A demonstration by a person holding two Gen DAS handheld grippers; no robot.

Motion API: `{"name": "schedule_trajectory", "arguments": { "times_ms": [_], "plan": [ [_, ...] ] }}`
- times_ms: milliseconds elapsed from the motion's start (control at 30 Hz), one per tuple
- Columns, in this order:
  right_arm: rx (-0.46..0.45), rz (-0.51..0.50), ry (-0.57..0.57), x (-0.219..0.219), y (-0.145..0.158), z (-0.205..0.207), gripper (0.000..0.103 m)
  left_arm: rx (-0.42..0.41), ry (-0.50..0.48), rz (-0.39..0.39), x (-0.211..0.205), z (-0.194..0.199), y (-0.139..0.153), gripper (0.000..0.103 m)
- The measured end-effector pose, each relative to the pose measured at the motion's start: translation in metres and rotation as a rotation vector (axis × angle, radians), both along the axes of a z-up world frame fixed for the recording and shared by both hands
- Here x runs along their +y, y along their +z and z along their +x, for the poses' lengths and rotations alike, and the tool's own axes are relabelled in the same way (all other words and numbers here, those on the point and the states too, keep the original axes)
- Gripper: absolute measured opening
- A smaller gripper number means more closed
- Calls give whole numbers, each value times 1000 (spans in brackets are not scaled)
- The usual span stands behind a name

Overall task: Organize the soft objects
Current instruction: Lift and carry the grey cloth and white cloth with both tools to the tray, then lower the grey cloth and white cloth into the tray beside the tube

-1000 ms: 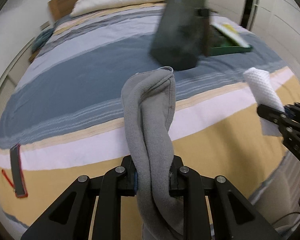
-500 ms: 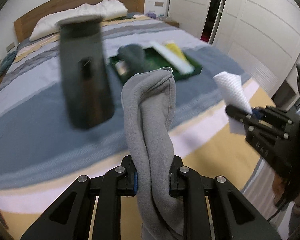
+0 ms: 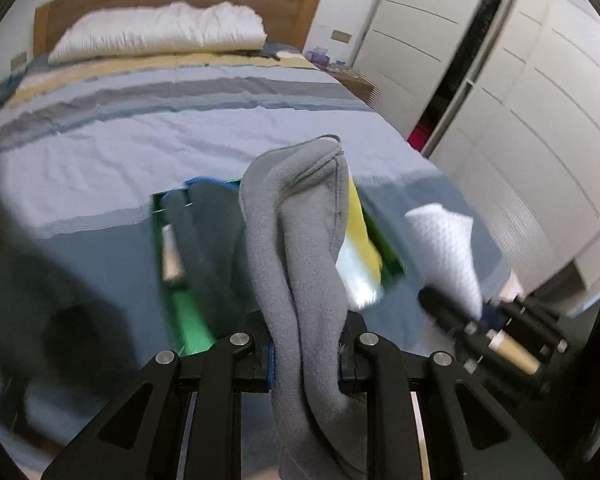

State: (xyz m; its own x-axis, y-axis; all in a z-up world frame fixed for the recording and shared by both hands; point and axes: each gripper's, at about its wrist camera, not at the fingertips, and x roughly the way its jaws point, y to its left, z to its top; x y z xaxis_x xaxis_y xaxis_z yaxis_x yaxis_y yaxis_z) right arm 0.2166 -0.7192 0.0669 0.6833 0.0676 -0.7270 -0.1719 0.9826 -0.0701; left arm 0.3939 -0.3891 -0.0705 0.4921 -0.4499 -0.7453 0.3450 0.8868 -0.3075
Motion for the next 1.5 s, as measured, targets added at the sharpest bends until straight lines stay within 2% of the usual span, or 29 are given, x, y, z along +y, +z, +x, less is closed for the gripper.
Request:
{"name": "schedule_trajectory", "arguments": {
  "times_ms": [167,500,700,1500],
  "plan": [
    [14,-4,25,-11,-18,52,9,29,24,-7,-23,51,-20,17],
    [62,-19,55,-19,-68,122,9,31,91,109,-50,91,-56,17],
    [78,-21,55,-26,-79,149,9,36,101,143,-54,99,-74,18],
    [107,-43,72,-16,-98,172,10,10,99,180,-61,99,-79,18]
  ]
}}
